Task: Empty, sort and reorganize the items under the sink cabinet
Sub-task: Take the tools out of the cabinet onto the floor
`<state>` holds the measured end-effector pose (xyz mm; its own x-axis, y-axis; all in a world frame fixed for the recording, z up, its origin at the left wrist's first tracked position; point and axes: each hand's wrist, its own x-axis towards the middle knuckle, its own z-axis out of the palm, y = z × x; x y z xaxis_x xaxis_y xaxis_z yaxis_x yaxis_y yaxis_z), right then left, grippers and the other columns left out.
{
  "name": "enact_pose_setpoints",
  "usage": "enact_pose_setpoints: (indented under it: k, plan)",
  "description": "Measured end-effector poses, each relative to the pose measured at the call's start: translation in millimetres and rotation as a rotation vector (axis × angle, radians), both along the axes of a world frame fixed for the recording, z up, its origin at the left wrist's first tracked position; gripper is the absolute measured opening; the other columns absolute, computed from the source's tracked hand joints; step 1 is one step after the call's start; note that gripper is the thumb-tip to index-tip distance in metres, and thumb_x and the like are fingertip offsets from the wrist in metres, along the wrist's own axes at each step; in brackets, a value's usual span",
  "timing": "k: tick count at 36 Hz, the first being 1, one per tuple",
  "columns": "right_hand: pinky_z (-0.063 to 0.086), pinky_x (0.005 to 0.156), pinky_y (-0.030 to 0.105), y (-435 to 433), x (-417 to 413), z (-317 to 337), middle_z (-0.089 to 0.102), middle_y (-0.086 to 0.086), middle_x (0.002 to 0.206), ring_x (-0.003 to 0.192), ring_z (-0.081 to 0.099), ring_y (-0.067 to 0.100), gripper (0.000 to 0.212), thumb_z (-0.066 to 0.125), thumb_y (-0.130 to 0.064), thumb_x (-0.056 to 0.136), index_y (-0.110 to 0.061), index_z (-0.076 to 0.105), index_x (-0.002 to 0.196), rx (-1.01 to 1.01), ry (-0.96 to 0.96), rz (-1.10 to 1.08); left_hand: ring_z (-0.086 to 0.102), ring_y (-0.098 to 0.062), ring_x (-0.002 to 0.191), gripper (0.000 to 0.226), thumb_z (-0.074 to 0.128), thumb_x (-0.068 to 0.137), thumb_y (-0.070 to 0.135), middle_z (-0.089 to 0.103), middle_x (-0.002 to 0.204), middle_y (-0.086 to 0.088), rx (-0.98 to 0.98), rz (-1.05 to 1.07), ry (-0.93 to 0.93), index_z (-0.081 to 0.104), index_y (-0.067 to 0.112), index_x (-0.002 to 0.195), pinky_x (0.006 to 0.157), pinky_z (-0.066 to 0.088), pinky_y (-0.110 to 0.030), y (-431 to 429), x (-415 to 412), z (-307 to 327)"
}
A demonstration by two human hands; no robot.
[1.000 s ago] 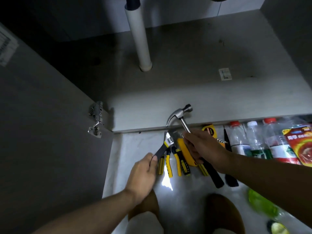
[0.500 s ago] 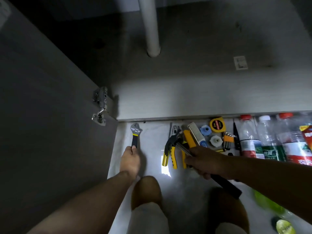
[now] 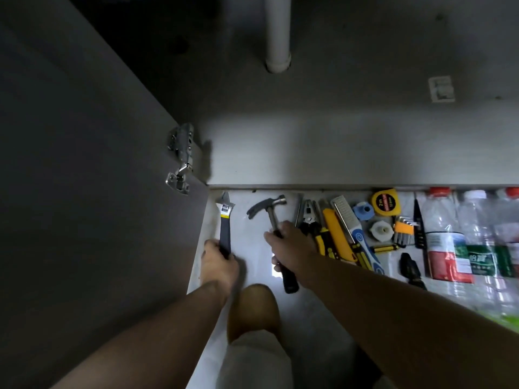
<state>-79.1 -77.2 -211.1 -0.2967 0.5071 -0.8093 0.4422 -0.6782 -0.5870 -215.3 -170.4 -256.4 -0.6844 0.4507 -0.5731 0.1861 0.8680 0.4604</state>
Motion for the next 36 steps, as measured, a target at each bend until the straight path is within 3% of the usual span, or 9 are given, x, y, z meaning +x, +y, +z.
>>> enact_pose_setpoints:
  k: [4,7,12,15,18,21,26,31,36]
  plan:
    - [0.042,0.05,0.03,-12,-5,-9,0.046,0.011,0.086,0.062,0.049,0.021,0.04,0.052,-0.003,0.094,-0.017,0.04,0.13,-0.039,0.033,0.017,0.059,-0.038,0.108,0.037,0.053,0.088,0.006,0.053,0.11,-0.009,-0.042,-0.035,0.098,0.055,0.015,0.124,0.102,0.048,-0.039,6,-2,5]
    - [0.052,0.067,0.037,-18,-1,-18,0.053,0.012,0.102,0.087,0.058,0.03,0.06,0.054,0.002,0.088,-0.023,0.038,0.14,0.065,-0.042,0.118,0.058,-0.037,0.111,0.04,0.053,0.088,0.005,0.054,0.106,-0.008,-0.05,-0.067,0.121,0.057,0.015,0.127,0.1,0.045,-0.036,8,-2,9]
    - [0.044,0.081,0.025,-23,5,-24,0.058,0.007,0.125,0.111,0.058,0.026,0.079,0.058,0.003,0.086,-0.035,0.034,0.151,0.232,-0.11,0.177,0.056,-0.028,0.109,0.02,0.061,0.091,0.01,0.058,0.115,-0.011,0.156,-0.223,0.165,0.06,0.011,0.11,0.098,0.044,-0.035,10,11,9]
    - [0.043,0.088,0.022,-22,3,-25,0.062,0.004,0.125,0.113,0.06,0.022,0.073,0.056,-0.001,0.087,-0.035,0.038,0.149,0.277,-0.14,0.2,0.066,-0.024,0.099,0.01,0.062,0.096,0.021,0.069,0.102,-0.005,0.157,-0.204,-0.098,0.062,0.017,0.105,0.095,0.051,-0.036,16,31,13]
    - [0.048,0.1,0.033,-17,2,-26,0.063,0.006,0.125,0.112,0.06,0.022,0.06,0.053,-0.006,0.091,-0.029,0.044,0.146,0.249,-0.123,0.205,0.071,-0.025,0.094,0.015,0.057,0.1,0.03,0.072,0.098,-0.008,0.053,-0.118,-0.358,0.059,0.017,0.108,0.087,0.056,-0.041,24,47,14]
    - [0.055,0.087,0.037,-7,10,-25,0.063,0.008,0.125,0.114,0.061,0.026,0.057,0.052,0.004,0.086,-0.021,0.05,0.138,0.174,-0.063,0.232,0.073,-0.016,0.068,0.016,0.059,0.097,0.022,0.073,0.091,-0.01,-0.001,-0.067,-0.51,0.052,0.019,0.11,0.063,0.06,-0.035,28,49,15]
    - [0.053,0.082,0.037,15,26,-8,0.063,0.022,0.123,0.11,0.062,0.034,0.042,0.053,0.01,0.089,-0.004,0.056,0.129,0.115,-0.007,0.389,0.07,-0.031,0.096,0.02,0.069,0.092,0.018,0.071,0.105,-0.014,-0.055,-0.188,-0.379,0.058,0.018,0.109,0.084,0.061,-0.047,33,46,11]
    - [0.051,0.056,0.027,50,56,25,0.062,0.015,0.098,0.073,0.059,0.026,0.041,0.049,0.011,0.095,0.001,0.051,0.135,-0.078,0.068,0.505,0.067,-0.029,0.095,0.039,0.079,0.086,0.025,0.068,0.106,-0.009,-0.07,-0.232,-0.268,0.049,0.02,0.109,0.086,0.059,-0.043,37,49,17]
    - [0.053,0.1,0.047,80,96,57,0.067,0.017,0.121,0.103,0.071,0.035,0.038,0.058,0.0,0.095,-0.024,0.057,0.124,-0.033,-0.029,0.7,0.062,-0.03,0.11,0.05,0.075,0.088,0.02,0.062,0.122,-0.013,-0.174,-0.342,-0.212,0.04,0.014,0.124,0.098,0.053,-0.042,48,53,30]
